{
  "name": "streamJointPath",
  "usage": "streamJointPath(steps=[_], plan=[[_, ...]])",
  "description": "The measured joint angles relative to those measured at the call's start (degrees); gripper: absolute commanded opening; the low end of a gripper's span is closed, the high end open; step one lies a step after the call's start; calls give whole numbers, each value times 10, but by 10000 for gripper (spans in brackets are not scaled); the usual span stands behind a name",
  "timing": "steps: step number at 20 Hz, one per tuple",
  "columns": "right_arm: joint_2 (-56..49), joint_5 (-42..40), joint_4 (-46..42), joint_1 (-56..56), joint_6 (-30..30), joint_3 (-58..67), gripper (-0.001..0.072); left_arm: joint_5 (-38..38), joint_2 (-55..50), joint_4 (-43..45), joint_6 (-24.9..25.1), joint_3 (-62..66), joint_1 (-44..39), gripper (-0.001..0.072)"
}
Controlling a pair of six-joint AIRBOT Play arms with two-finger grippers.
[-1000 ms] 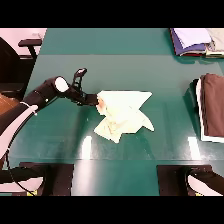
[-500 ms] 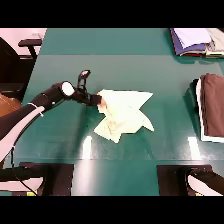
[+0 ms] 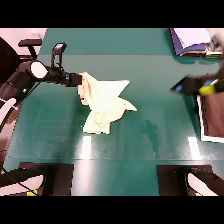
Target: Fold the shirts.
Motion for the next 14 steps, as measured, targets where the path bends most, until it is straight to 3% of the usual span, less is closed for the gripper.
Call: streamJointPath(steps=[3,6,10,14], plan=[[-33,-73,72,39,-16,-134,442,-12,3,11,1,2,4,24],[-99,-146,175,100,-63,-192,442,-20,5,15,1,3,6,24],[-198,-212,262,165,-104,-165,442,-25,5,18,1,3,6,25],[-291,-235,290,195,-118,-89,429,-28,5,18,1,3,6,25]])
